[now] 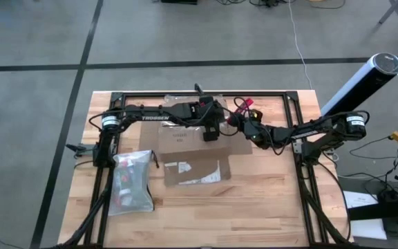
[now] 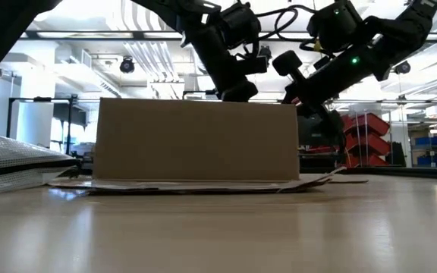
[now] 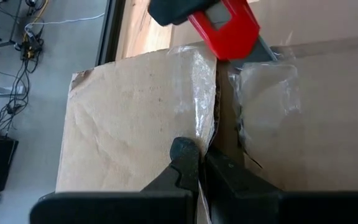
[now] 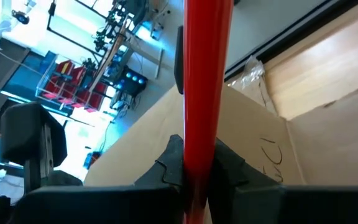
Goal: Unpack boxes
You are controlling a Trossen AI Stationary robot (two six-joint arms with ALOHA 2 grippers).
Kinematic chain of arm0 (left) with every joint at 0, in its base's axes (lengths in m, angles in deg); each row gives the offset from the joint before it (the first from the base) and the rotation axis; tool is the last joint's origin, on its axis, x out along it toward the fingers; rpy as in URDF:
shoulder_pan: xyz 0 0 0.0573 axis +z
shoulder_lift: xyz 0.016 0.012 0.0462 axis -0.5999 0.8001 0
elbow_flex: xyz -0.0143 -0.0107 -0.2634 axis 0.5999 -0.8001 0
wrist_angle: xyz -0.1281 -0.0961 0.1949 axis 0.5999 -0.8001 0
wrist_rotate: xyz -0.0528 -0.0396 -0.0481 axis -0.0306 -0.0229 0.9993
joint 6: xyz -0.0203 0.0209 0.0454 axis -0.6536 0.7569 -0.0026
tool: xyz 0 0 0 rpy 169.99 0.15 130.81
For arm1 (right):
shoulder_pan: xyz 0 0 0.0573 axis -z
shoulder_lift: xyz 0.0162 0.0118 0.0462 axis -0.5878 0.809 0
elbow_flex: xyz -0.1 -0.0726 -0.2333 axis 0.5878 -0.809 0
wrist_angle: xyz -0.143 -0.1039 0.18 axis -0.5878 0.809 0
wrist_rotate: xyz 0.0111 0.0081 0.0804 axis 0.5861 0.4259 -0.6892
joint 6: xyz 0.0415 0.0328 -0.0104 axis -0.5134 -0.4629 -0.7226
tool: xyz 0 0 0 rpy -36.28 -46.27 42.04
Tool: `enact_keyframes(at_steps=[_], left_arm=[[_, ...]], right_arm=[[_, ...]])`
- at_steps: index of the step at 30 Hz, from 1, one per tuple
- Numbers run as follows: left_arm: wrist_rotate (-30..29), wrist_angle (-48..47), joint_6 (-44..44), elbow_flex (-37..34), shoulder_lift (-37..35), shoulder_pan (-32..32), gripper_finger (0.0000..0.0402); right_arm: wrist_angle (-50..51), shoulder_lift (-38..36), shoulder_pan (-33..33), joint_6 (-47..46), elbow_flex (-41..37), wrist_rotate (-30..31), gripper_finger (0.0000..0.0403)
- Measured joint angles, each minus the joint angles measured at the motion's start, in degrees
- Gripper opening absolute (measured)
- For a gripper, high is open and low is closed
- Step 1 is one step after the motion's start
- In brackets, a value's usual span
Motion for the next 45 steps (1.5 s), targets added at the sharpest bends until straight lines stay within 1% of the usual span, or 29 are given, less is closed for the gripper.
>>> enact_keyframes(at_steps=[6,11,18,23,27,32,36,39,45], left_arm=[[0.9,-0.4,-0.6,0.0,0.0,-0.2,0.0000],[1.1,-0.4,-0.6,0.0,0.0,-0.2,0.0000],[2.0,-0.3,-1.7,0.0,0.0,0.9,0.0000],[2.6,-0.5,-2.2,0.0,0.0,1.6,0.0000],[2.4,-0.5,-2.6,0.0,0.0,1.6,0.0000],[1.9,-0.4,-3.6,0.0,0.0,1.7,0.0000],[1.7,-0.1,-3.7,0.0,0.0,1.7,0.0000],[1.7,0.1,-3.7,0.0,0.0,1.7,0.0000],[1.9,-0.3,-3.7,0.0,0.0,1.7,0.0000]], right_arm=[[-0.2,-0.1,0.5,1.5,0.0,1.3,0.0015],[-0.4,0.4,0.1,2.1,0.0,0.2,0.0015],[-0.5,0.6,-5.1,2.2,0.1,-0.1,0.0015],[1.0,0.7,-7.5,2.9,1.8,-0.1,0.0015],[1.3,0.7,-7.3,3.8,2.7,-0.2,0.0015],[1.3,0.7,-5.5,3.6,2.8,-1.5,0.0015],[3.8,0.7,-4.0,1.7,3.0,-2.1,0.0015],[4.3,1.0,-2.7,0.7,3.0,-3.7,0.0015],[3.9,1.0,-2.5,1.4,3.0,-11.2,0.0015]])
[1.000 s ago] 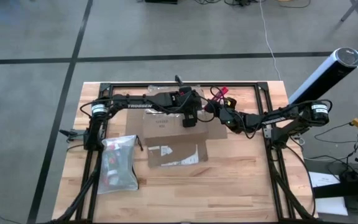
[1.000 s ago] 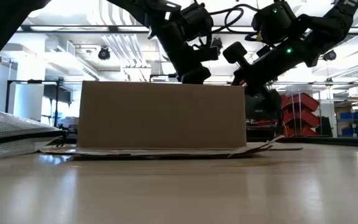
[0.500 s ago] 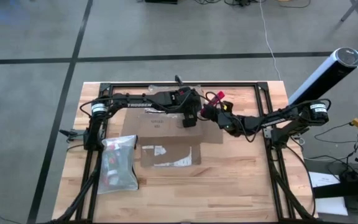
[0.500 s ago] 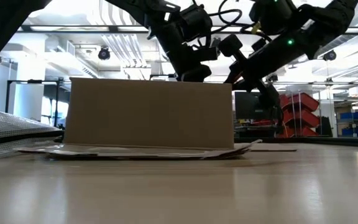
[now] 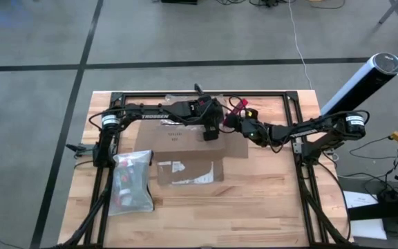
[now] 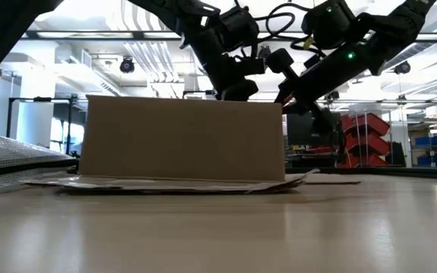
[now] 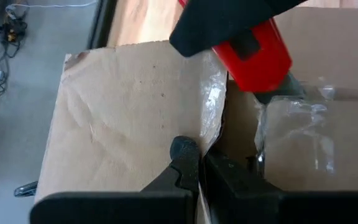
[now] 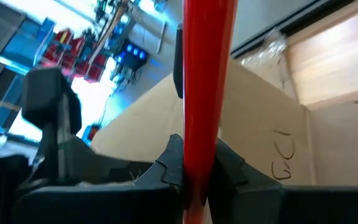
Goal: Unpack boxes
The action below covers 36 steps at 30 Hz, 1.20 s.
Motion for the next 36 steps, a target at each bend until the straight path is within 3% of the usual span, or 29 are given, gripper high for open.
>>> enact_keyframes(at_steps=[19,31,36], left_arm=[[2.2,-3.7,-0.4,0.0,0.0,0.2,0.0000],[6.3,-3.6,-1.6,0.0,0.0,0.2,0.0000],[4.6,-2.5,-2.0,0.0,0.0,0.3,0.0000]], right_arm=[[2.3,-2.3,-12.6,-6.6,-0.4,1.4,0.0014],[14.8,-13.3,-18.3,-8.4,-0.4,-0.6,0.0014],[15.6,-17.7,-18.8,-7.3,-0.4,-2.4,0.0014]])
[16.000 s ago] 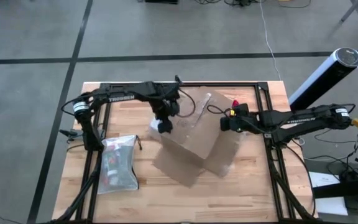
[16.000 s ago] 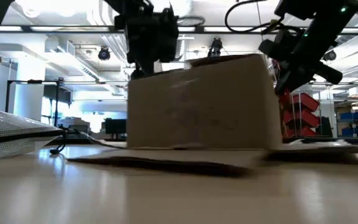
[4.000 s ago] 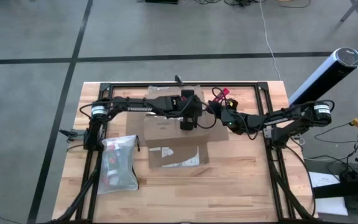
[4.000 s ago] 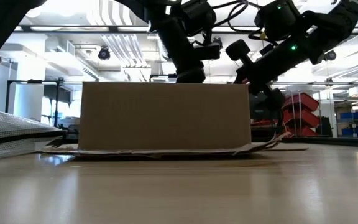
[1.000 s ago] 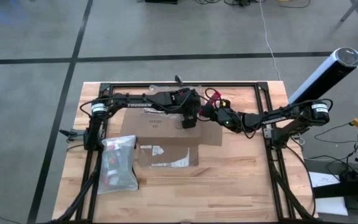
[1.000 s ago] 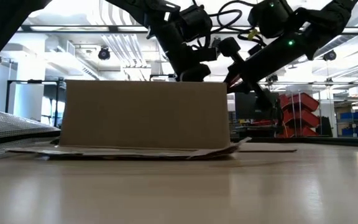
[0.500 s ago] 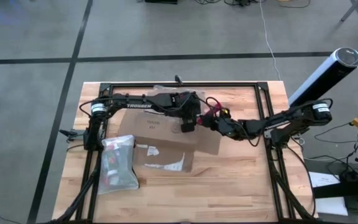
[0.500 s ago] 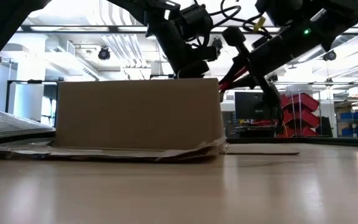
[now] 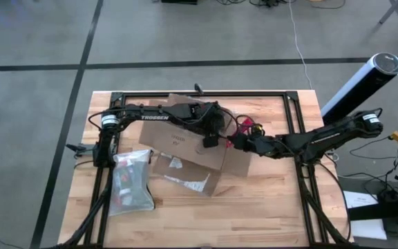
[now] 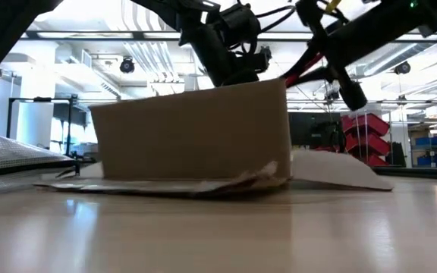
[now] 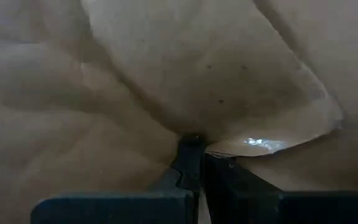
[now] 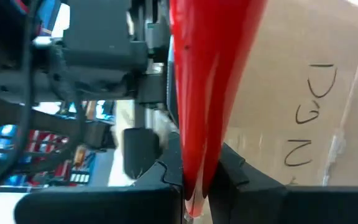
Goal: Unpack boxes
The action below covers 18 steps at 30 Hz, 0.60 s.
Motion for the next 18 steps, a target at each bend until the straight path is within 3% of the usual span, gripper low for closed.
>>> enact_keyframes(at_steps=[18], left_arm=[[-0.6,-0.2,-1.5,0.1,0.0,0.0,0.0000]], right_arm=[[0.3,-3.8,-1.9,-0.6,0.2,-6.5,0.0014]])
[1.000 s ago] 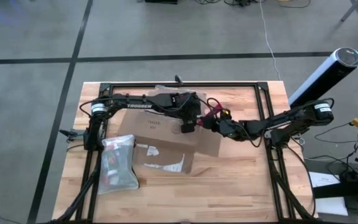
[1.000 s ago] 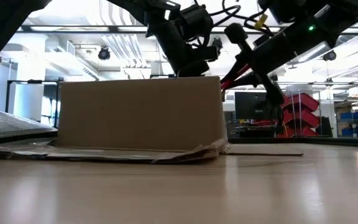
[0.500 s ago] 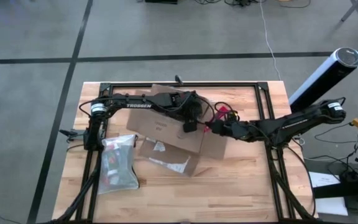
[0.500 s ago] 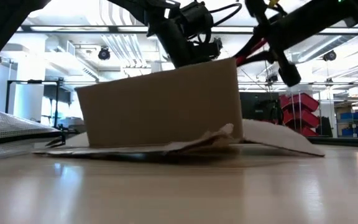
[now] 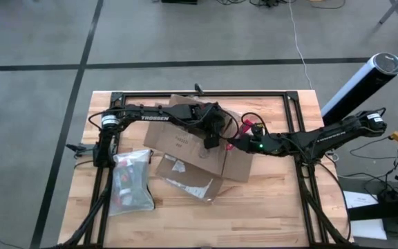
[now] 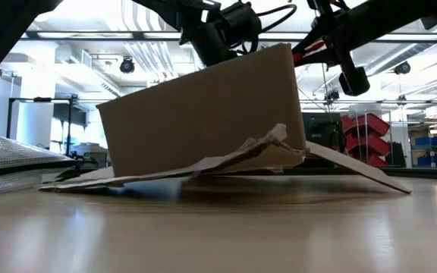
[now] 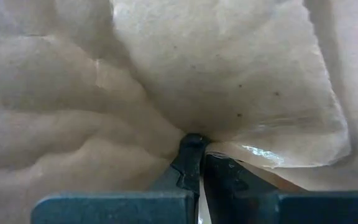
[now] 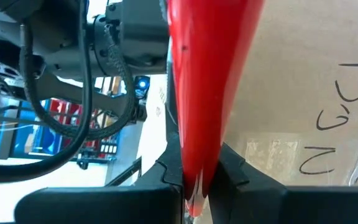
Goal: Unpack boxes
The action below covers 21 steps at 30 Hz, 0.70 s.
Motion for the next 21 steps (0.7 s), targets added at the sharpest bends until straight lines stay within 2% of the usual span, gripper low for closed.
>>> enact_keyframes(at_steps=[14,18,21], left_arm=[[0.0,-0.2,-1.9,0.0,0.0,0.0,0.0000],[3.7,0.2,-0.6,0.4,-0.1,1.3,0.0001],[4.0,-1.3,1.8,2.1,-0.2,0.4,0.0001]], right_arm=[[4.1,-4.1,-2.3,-0.6,0.0,-0.1,0.0014],[6.5,-3.9,-1.2,-1.2,0.1,0.1,0.0014],[7.5,-3.6,-0.5,-1.0,0.1,-1.4,0.0014]])
